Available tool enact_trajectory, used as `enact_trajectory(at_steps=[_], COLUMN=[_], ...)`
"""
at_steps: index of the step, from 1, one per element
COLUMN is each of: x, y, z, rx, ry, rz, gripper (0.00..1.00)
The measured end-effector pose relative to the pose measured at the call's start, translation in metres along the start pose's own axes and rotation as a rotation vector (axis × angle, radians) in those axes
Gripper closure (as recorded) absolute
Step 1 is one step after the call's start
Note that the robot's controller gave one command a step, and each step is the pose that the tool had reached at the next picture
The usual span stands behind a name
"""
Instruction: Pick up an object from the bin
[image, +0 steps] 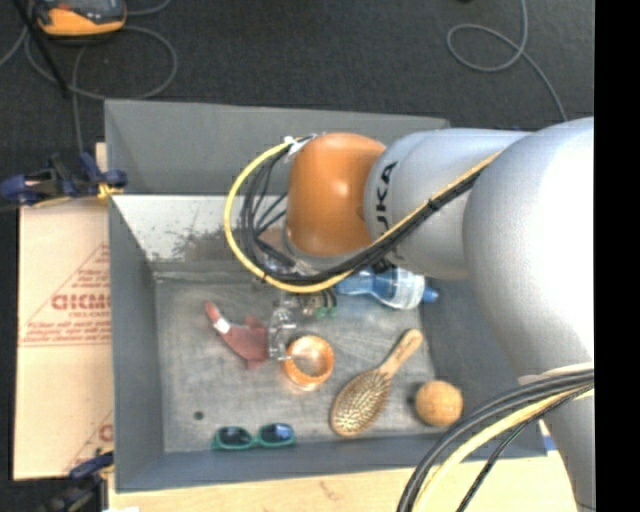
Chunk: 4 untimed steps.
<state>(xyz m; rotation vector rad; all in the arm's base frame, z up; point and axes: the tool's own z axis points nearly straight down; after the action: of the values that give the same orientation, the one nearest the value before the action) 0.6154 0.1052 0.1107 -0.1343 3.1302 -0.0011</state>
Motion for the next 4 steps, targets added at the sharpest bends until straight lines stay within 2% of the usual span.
enact_trajectory(at_steps=[1,2,3,4], x=[0.006,0.006,-0.020,-0.019], y=[-0.036,-0.036,-0.044,-0.043], z=[0.037,0.037,-0.106,-0.104], rx=[-0.002,-0.002,-0.001,-0.003], ry=[-0.005,-0.005,-0.001,0.003], rz=[-0.126,-0.126,-0.360,-0.357], gripper=[1.00,1.00,1.00,0.00])
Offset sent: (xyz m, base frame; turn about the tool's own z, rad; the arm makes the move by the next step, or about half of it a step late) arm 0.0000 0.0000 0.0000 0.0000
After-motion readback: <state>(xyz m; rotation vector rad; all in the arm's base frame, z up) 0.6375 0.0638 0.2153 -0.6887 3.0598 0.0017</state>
